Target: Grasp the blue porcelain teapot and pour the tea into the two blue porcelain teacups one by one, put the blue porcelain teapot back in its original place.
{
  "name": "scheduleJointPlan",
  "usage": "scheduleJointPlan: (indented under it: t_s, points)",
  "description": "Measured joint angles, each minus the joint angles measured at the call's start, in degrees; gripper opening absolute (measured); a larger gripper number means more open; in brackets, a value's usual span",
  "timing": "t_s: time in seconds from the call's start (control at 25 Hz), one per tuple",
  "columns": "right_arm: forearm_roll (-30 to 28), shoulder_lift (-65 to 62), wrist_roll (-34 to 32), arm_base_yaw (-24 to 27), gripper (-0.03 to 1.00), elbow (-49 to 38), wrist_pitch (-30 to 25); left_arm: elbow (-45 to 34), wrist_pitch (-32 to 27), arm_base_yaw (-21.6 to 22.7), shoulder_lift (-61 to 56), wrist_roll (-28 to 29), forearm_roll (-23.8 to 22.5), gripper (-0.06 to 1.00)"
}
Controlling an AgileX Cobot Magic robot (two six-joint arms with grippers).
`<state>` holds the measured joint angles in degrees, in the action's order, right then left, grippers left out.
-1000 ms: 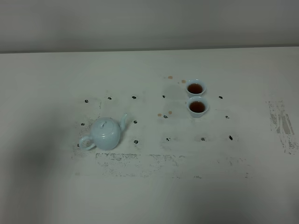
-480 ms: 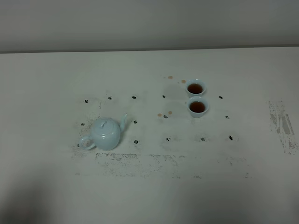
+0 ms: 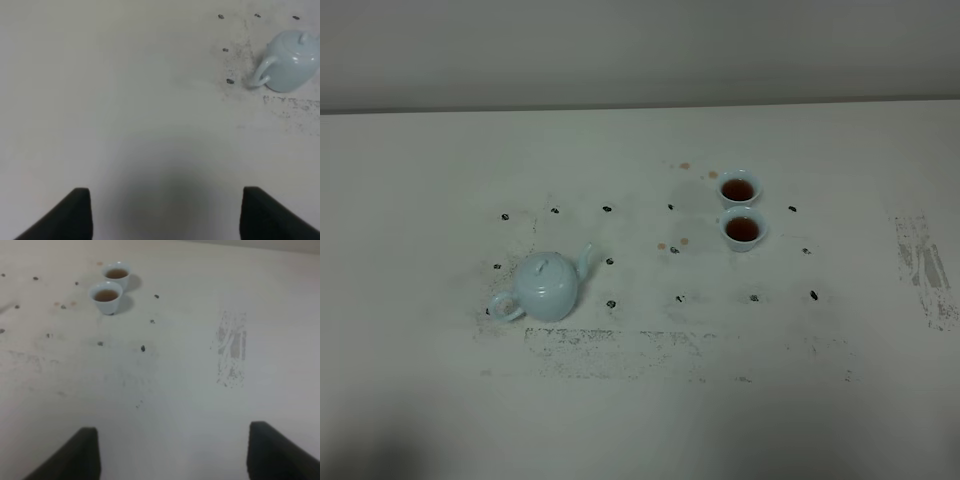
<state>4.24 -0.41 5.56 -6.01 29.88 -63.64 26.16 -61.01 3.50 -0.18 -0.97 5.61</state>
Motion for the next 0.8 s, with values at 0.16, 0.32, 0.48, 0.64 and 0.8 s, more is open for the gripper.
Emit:
scheduleJointPlan:
  t_s: [0.16, 0.32, 0.48, 0.64, 0.8]
  points:
    - [0.0, 0.0, 0.0, 0.0, 0.59, 0.0, 0.0, 0.0, 0.0, 0.0, 0.0, 0.0, 0.0, 0.60]
    - [0.0, 0.0, 0.0, 0.0, 0.59, 0.0, 0.0, 0.0, 0.0, 0.0, 0.0, 0.0, 0.0, 0.60]
    - [0.0, 0.0, 0.0, 0.0, 0.59, 0.0, 0.0, 0.0, 0.0, 0.0, 0.0, 0.0, 0.0, 0.60]
    - [0.0, 0.0, 0.0, 0.0, 0.59, 0.0, 0.0, 0.0, 0.0, 0.0, 0.0, 0.0, 0.0, 0.60]
    - [0.0, 0.0, 0.0, 0.0, 0.59, 0.0, 0.0, 0.0, 0.0, 0.0, 0.0, 0.0, 0.0, 0.60]
